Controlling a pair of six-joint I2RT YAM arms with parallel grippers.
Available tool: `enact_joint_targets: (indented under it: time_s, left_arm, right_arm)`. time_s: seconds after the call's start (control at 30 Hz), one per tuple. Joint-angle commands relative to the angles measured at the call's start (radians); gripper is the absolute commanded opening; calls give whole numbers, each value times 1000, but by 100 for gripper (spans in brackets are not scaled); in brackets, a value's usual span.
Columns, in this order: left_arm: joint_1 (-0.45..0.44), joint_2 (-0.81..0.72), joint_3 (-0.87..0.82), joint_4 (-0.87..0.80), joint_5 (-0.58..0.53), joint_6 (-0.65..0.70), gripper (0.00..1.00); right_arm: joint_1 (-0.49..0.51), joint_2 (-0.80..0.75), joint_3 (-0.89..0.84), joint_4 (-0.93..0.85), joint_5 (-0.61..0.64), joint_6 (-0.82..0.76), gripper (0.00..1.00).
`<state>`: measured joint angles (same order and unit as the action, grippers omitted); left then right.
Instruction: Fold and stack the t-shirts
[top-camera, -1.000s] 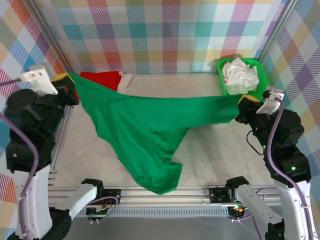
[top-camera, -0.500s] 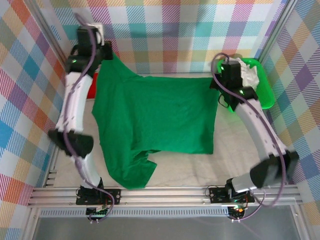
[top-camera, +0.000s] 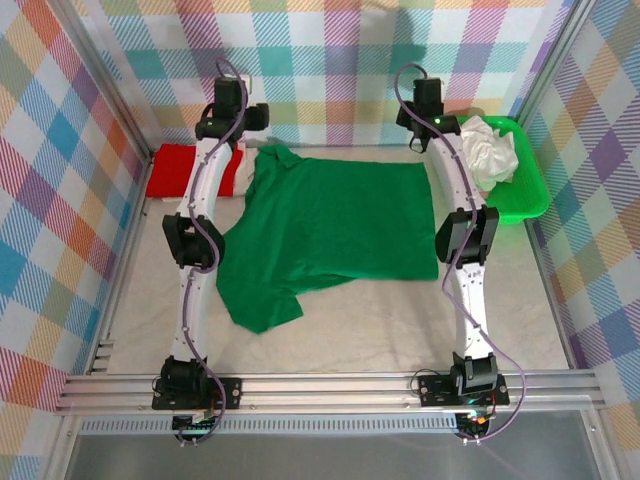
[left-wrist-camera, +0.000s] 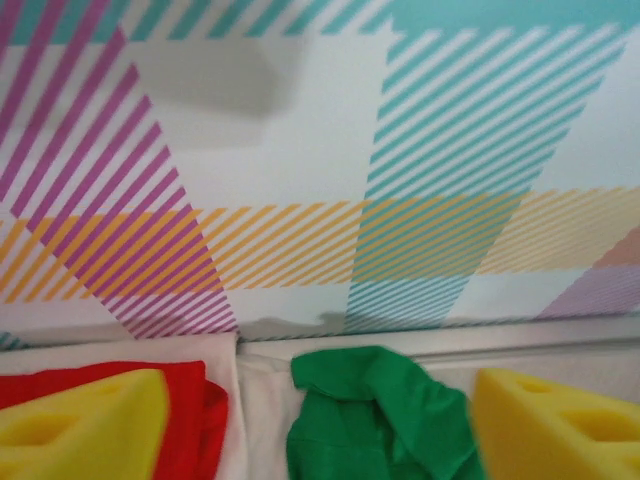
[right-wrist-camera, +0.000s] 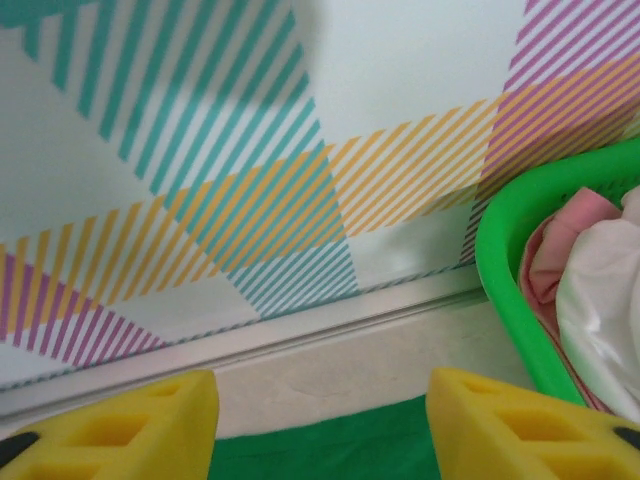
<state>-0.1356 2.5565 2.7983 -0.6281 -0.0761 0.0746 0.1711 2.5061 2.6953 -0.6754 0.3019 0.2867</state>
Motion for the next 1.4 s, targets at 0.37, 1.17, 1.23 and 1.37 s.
enact_joint_targets:
  time_s: [0.37, 1.17, 1.23, 1.37]
  left_arm:
    - [-44, -979, -1401, 151, -3, -282, 78]
    - [-350, -1226, -2062, 41, 153, -514, 61]
    - [-358, -1217, -2087, 88, 166, -516, 60]
    - [-361, -1189, -2108, 158, 139, -513, 46]
  right_arm:
    - [108, -924, -1368, 225, -308, 150, 53]
    - [-115, -1082, -1958, 186, -439, 310, 61]
    - [-115, -1069, -1964, 237, -472, 309, 60]
    - [-114, -1046, -1969, 321, -477, 318, 45]
